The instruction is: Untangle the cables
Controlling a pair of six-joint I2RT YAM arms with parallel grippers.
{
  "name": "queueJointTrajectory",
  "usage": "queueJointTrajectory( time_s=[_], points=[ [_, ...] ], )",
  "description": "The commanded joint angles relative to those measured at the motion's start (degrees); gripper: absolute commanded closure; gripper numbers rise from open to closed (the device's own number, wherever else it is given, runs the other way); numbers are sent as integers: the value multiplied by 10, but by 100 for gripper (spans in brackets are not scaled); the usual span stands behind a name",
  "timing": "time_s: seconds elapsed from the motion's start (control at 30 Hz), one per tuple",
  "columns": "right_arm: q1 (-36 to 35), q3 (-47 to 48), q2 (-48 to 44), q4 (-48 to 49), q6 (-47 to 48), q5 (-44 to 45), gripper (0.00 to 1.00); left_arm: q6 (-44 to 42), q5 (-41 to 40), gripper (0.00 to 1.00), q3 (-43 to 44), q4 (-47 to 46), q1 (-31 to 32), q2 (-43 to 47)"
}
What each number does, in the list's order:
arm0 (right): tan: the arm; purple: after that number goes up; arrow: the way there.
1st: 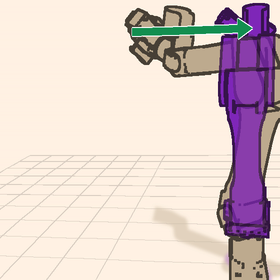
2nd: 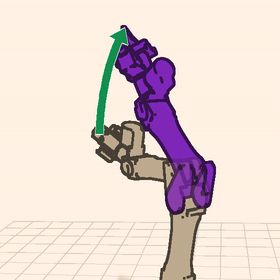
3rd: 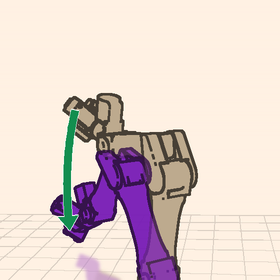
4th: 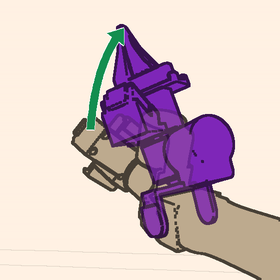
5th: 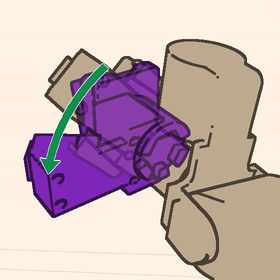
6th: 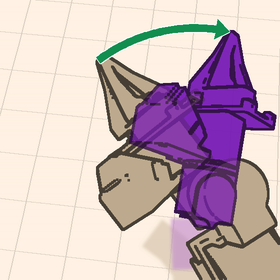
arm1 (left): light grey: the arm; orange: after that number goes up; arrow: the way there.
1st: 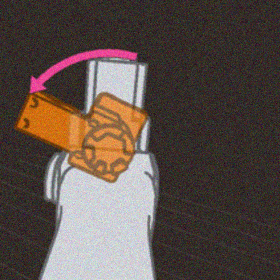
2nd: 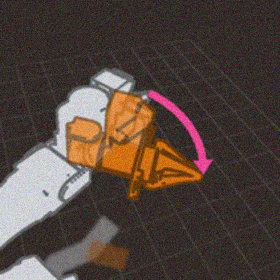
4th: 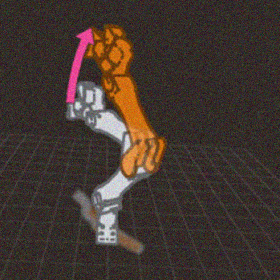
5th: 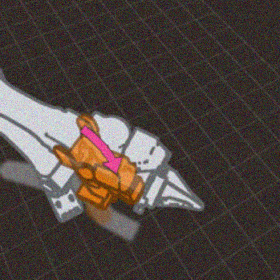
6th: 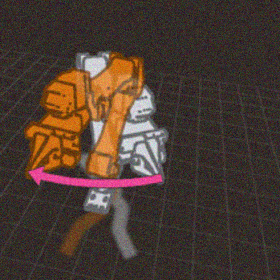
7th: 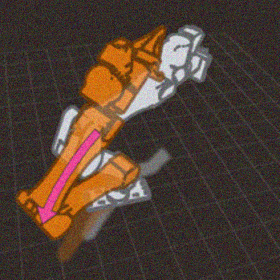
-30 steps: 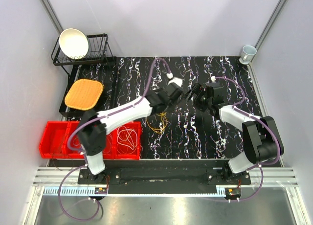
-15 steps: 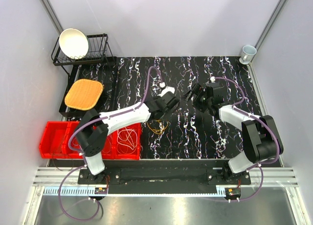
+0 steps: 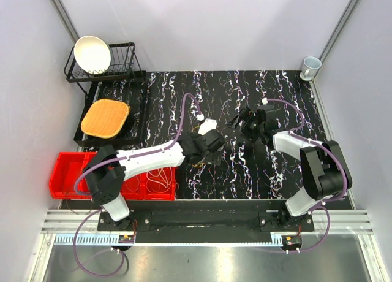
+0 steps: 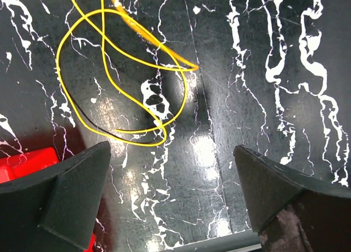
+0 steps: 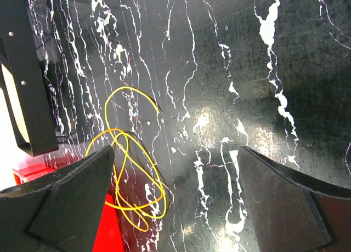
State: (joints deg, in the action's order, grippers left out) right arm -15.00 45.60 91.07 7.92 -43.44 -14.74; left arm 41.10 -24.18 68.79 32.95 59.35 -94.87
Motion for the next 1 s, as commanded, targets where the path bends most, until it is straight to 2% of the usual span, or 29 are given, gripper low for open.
queueJointTrajectory(
  time_s=[0.0,0.23,0.33,0.37,0.5,0.57,0.77,0.97],
  points=[
    [2,14,4,24,-3,-14,0,20,-33,1,8,-14,10,-13],
    [2,14,7,24,-4,-16,0,132,-85,1,-1,-4,15,-20],
    [2,14,9,26,-5,-20,0,223,-117,1,-23,-5,24,1],
    [2,15,10,26,-5,-20,0,285,-127,1,-33,-10,27,11],
    [3,16,10,27,-7,-23,0,410,-155,1,-105,-48,41,57],
    [2,15,11,28,-8,-26,0,432,-160,1,-116,-63,41,61],
    [2,18,17,31,-9,-35,0,420,-175,1,-88,-67,41,36],
    [2,16,16,33,-11,-35,0,434,-180,1,-123,-132,43,36]
  ],
)
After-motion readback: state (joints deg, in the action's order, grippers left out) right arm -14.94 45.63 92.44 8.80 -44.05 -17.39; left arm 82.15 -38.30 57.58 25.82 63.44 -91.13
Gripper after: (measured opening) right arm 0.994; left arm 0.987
